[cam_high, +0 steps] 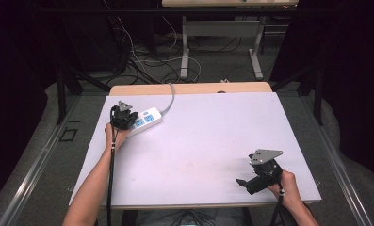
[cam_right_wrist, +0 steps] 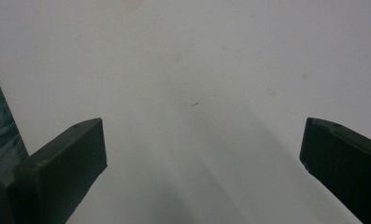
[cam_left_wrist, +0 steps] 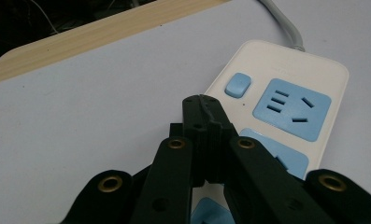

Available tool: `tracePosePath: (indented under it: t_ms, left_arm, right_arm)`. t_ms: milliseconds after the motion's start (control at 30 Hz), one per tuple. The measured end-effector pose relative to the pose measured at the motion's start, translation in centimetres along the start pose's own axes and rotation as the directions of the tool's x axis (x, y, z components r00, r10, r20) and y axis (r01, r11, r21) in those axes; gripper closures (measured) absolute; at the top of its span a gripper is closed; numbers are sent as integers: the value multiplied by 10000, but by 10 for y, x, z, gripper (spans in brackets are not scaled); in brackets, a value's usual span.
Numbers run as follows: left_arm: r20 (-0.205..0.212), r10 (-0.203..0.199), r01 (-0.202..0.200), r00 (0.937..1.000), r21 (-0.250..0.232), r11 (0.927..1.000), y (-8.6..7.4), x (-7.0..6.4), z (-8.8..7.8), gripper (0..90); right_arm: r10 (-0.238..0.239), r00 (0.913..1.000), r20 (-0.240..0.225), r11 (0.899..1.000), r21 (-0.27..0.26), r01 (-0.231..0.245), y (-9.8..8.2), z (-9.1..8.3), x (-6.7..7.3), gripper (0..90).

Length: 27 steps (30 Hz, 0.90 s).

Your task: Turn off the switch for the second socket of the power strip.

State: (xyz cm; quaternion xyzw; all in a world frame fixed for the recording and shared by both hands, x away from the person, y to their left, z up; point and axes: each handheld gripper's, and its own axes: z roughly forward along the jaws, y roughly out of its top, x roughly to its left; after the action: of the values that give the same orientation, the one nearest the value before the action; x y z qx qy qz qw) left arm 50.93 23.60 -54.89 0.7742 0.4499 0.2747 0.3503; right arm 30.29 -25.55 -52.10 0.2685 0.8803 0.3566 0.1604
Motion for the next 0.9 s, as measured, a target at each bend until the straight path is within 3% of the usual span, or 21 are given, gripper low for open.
tracePosePath:
  t_ms: [900]
  left_arm:
    - [58, -4, 3, 10000, 79, 10000, 0, 0, 1, 900]
  right_arm:
    - [100, 9999, 7, 9999, 47, -100, 0, 0, 1, 3]
